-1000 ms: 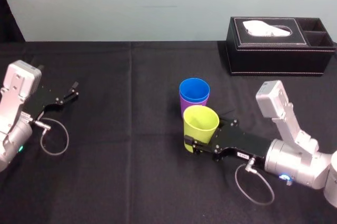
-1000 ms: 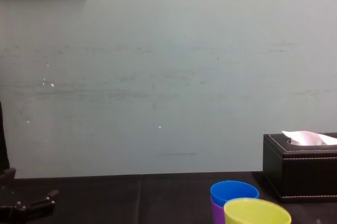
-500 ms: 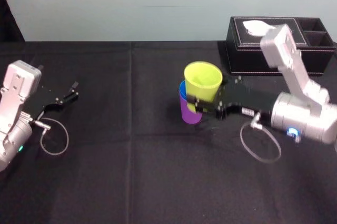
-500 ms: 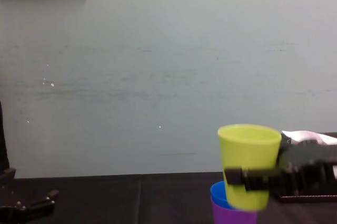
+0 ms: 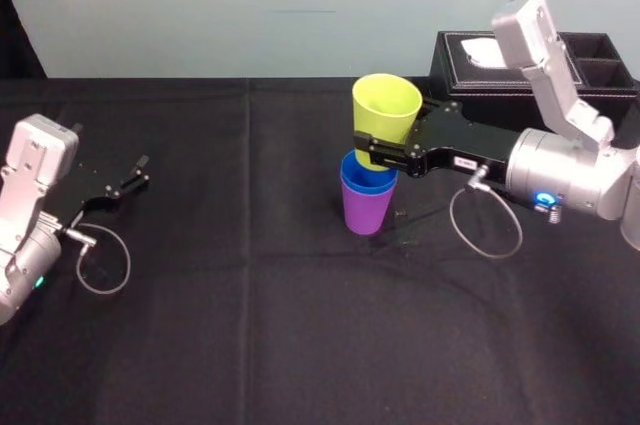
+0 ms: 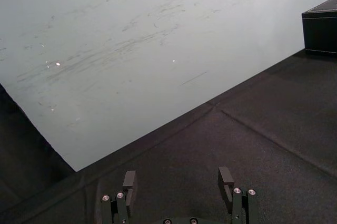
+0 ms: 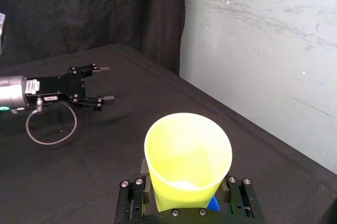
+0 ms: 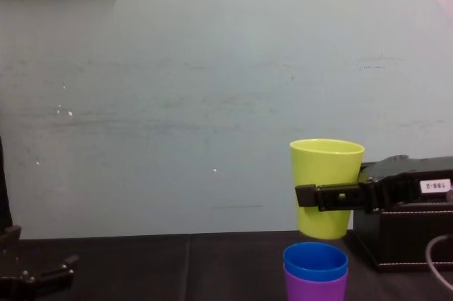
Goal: Stack the three plastic cups sequentially using one hand.
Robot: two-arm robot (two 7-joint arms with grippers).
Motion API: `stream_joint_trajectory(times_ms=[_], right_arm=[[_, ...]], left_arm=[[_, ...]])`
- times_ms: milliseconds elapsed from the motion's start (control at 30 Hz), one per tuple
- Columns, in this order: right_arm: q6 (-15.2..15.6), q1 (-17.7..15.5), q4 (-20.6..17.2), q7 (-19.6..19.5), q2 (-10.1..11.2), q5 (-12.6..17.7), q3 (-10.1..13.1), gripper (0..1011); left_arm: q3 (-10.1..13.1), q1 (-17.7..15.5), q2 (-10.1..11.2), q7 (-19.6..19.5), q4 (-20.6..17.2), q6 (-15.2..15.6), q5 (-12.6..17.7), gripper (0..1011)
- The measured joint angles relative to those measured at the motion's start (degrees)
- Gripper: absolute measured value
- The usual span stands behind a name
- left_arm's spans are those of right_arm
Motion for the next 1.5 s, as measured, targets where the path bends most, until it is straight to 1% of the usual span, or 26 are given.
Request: stream_joint_trajectory(times_ms=[200, 433, 867, 1267, 1500], right_arm=[[-1.06, 1.51, 3.16, 0.01, -0.88, -0.14, -1.36, 716], [-1.64, 2.49, 5.28, 0.21, -1.52, -0.15, -2.15, 716], [-3.12, 2.84, 7.16, 0.26, -2.23, -1.44, -3.34, 716], [-3.84, 2.63, 8.37, -0.05, -2.73, -2.96, -3.78, 716], [-3.83, 2.62, 8.34, -0.08, -2.69, -2.94, -3.78, 716]], left_arm=[[0.00, 0.00, 0.00, 0.00, 0.00, 0.00, 0.00, 1011], [0.00, 0.00, 0.00, 0.00, 0.00, 0.00, 0.00, 1011], [0.00, 0.00, 0.00, 0.00, 0.00, 0.00, 0.00, 1011], [0.00, 0.00, 0.00, 0.00, 0.00, 0.00, 0.00, 1011], [0.00, 0.00, 0.00, 0.00, 0.00, 0.00, 0.00, 1011]])
